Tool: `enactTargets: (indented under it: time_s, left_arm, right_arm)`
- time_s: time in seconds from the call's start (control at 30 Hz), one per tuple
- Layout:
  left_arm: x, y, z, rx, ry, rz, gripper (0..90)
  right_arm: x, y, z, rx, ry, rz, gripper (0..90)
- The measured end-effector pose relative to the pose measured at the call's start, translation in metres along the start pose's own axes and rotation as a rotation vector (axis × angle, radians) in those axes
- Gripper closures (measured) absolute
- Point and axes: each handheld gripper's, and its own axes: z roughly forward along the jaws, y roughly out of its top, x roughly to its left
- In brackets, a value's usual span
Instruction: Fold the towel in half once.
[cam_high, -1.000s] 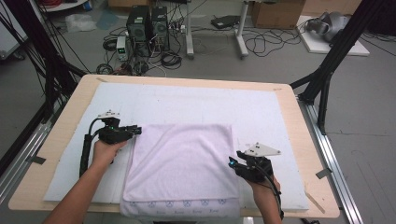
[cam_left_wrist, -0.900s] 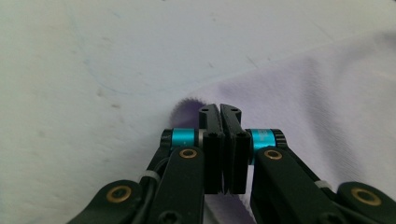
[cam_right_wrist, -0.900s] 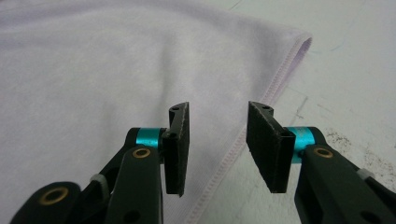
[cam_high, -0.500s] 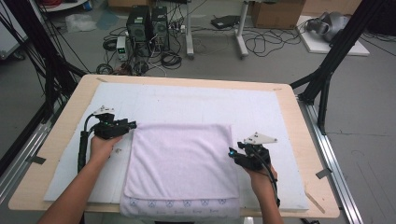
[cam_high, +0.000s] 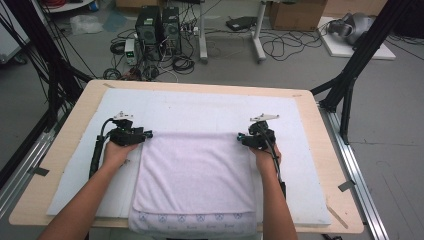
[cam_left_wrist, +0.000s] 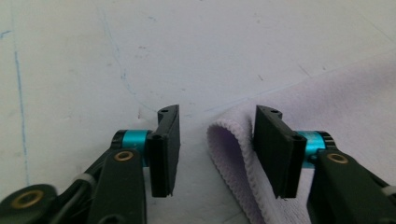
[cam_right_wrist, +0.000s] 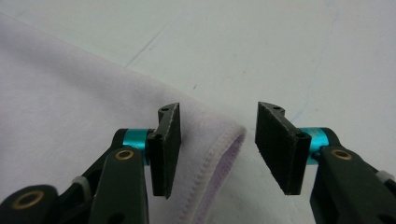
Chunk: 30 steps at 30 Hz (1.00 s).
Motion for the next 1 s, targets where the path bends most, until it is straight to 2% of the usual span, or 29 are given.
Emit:
enactTargets:
  time_s: [0.07,0.13,0.2,0.23,0.27,0.3,0.4,0.43,0.47,0.53,0.6,0.77,0.87,0.93,1.0]
  left_arm:
    - [0.001,0.0,-0.001,0.004,0.003,0.013,58.3]
    - [0.0,-0.001,-0.001,0.005,-0.004,0.027,61.9]
    - [-0.002,-0.001,0.0,0.012,-0.01,0.051,71.9]
    - [-0.004,-0.001,0.0,0.018,-0.02,0.046,76.7]
    - [-0.006,0.0,0.0,0.022,-0.011,0.019,83.4]
    - [-0.006,0.0,0.0,0.026,-0.008,-0.011,84.8]
    - [-0.001,0.002,0.0,0.019,-0.011,-0.075,86.3]
    - [-0.001,0.003,-0.001,0.011,-0.008,-0.081,86.5]
    - [0.001,0.004,-0.001,0.008,-0.01,-0.09,86.6]
    - [0.003,0.011,0.0,0.019,-0.016,-0.085,86.6]
    - [0.003,0.02,0.001,0.003,-0.011,-0.081,86.6]
    - [0.009,0.048,0.007,-0.022,-0.011,-0.103,86.6]
    - [0.012,0.062,0.013,-0.038,-0.014,-0.089,86.5]
    - [0.014,0.071,0.016,-0.067,-0.019,-0.079,86.5]
    - [0.016,0.078,0.021,-0.069,-0.024,-0.073,86.4]
  right_arm:
    - [0.0,-0.001,0.005,0.014,0.002,-0.009,58.2]
    - [-0.001,-0.003,0.01,0.033,0.017,0.004,60.0]
    - [-0.001,-0.004,0.011,0.033,0.037,0.022,65.6]
    - [-0.001,-0.004,0.011,0.033,0.055,0.026,70.3]
    - [-0.001,-0.004,0.011,0.035,0.072,0.032,77.6]
    - [0.001,-0.004,0.011,0.035,0.086,0.026,81.1]
    - [0.001,-0.003,0.01,0.046,0.085,0.001,84.0]
    - [0.001,-0.002,0.007,0.032,0.055,-0.006,84.4]
    - [0.0,-0.001,0.006,0.018,0.05,-0.006,84.5]
    - [-0.001,0.003,0.001,-0.019,0.033,-0.003,84.6]
    - [-0.001,0.008,0.0,-0.022,0.007,-0.037,84.7]
    - [-0.005,0.022,-0.002,-0.092,-0.048,-0.081,84.6]
    - [-0.01,0.035,-0.001,-0.111,-0.073,-0.088,84.5]
    - [-0.015,0.044,0.0,-0.131,-0.088,-0.083,84.5]
    - [-0.019,0.051,0.002,-0.142,-0.103,-0.077,84.5]
